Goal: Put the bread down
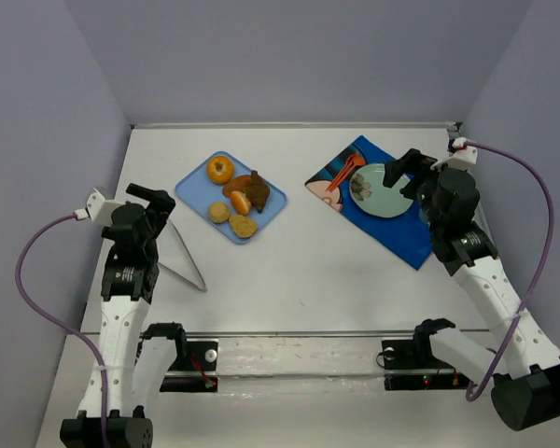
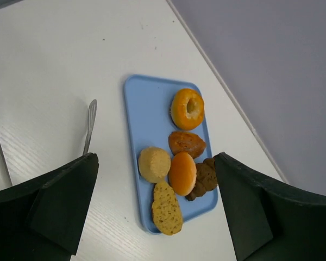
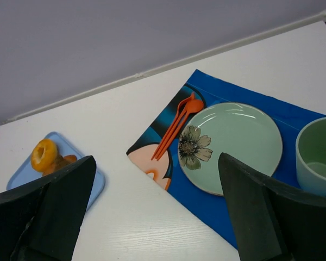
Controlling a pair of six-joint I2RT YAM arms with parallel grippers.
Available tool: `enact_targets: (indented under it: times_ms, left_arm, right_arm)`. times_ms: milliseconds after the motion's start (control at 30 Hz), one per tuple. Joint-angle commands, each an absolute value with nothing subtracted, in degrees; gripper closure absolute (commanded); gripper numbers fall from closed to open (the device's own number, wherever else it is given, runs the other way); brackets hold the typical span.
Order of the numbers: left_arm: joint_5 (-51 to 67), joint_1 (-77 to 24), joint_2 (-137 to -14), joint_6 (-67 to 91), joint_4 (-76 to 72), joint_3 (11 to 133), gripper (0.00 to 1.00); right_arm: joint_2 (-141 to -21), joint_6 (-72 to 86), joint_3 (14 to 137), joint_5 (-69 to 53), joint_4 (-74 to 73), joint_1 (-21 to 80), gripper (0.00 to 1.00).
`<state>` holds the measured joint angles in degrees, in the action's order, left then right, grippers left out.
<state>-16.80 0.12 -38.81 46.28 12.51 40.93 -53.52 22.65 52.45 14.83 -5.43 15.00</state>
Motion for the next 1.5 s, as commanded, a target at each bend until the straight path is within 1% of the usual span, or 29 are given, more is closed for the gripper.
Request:
enact_targets:
  times_ms: [0, 133, 233, 400, 533, 633, 733, 900, 1200, 1333, 1467]
  left_arm:
    - [-16.0, 0.3, -39.6, 44.1, 10.1, 42.8, 0.01]
    - [-14.8, 0.3, -39.6, 43.8, 10.1, 41.9, 0.01]
    - [-13.4, 0.4, -39.8, 43.5, 10.5, 41.3, 0.01]
    - [-11.9, 0.4, -40.8, 44.4, 12.8, 40.3, 0.01]
    - [-12.5, 0.3, -43.7, 44.6, 19.5, 41.3, 0.01]
    - [-13.4, 0.3, -45.3, 45.0, 24.1, 41.1, 0.01]
    - [-14.9, 0.3, -44.5, 46.7, 25.5, 38.9, 0.01]
    - [-14.2, 0.3, -44.7, 48.5, 23.1, 34.6, 0.01]
    - [-9.2, 0.3, -56.4, 50.1, 23.1, 31.4, 0.01]
    - [-6.6, 0.3, -59.3, 50.0, 21.7, 30.4, 0.01]
    - [-6.4, 0.3, -61.3, 49.7, 22.5, 30.4, 0.01]
  right_arm:
    - [-51.0, 21.8, 51.7, 13.9, -2.0, 14.7, 0.0]
    - [-49.6, 20.5, 47.5, 9.9, 3.1, 14.7, 0.0]
    - [-50.3, 20.5, 46.8, 9.5, 4.2, 14.7, 0.0]
    - [-54.8, 20.2, 48.1, 8.4, 4.2, 14.7, 0.0]
    - [-58.9, 21.5, 49.1, 5.1, 4.9, 14.7, 0.0]
    - [-64.2, 23.1, 49.6, 2.6, 5.6, 14.7, 0.0]
    - [-67.2, 23.6, 50.7, 1.1, 5.7, 14.7, 0.0]
    - [-70.7, 23.6, 52.4, -2.4, 6.0, 14.7, 0.0]
    - [-72.5, 21.4, 52.6, -0.4, 6.1, 14.7, 0.0]
    - [-73.6, 21.0, 52.9, -0.3, 6.0, 14.7, 0.0]
    - [-74.8, 20.8, 53.3, -0.3, 6.0, 14.7, 0.0]
